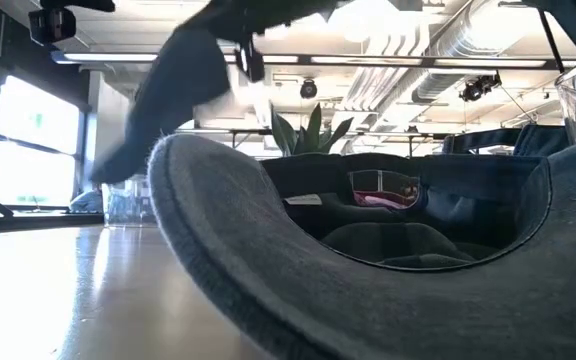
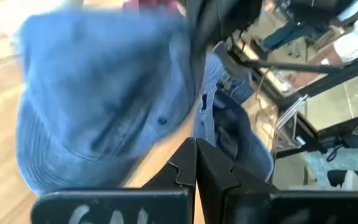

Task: Pick & Place hat
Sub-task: Put the left blue cap into the top transparent bin

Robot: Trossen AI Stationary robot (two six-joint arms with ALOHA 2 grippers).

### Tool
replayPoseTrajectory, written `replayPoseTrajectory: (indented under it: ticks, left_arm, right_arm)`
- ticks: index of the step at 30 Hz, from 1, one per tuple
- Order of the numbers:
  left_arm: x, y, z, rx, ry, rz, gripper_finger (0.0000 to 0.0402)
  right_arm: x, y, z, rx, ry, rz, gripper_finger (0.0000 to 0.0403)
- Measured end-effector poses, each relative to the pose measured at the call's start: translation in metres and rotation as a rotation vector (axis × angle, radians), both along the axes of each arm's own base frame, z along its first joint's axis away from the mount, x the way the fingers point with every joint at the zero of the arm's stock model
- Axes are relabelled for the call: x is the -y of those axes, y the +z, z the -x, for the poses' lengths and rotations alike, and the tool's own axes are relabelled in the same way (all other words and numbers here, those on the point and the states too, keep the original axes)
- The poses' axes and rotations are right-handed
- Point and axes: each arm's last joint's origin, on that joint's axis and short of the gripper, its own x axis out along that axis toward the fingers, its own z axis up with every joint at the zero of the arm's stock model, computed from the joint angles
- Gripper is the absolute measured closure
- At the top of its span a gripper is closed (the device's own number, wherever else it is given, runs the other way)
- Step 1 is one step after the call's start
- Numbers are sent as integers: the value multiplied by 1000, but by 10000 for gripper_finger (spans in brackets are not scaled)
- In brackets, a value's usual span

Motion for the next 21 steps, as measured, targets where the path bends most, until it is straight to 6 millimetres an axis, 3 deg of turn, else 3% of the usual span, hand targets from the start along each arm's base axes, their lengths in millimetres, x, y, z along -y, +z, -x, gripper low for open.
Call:
replayPoseTrajectory:
  ticks: [4,9,17,21]
  left_arm:
    - [-3,3,8,34,-3,-25,401]
    - [-3,3,10,38,-6,-52,401]
    - [-2,2,6,20,-16,-80,401]
    - [-2,1,5,11,-18,-86,401]
  right_arm:
    - [26,30,4,77,-140,-18,394]
    - [54,47,8,195,-295,7,399]
    - [104,49,24,216,-518,83,399]
    - [127,37,25,201,-540,56,397]
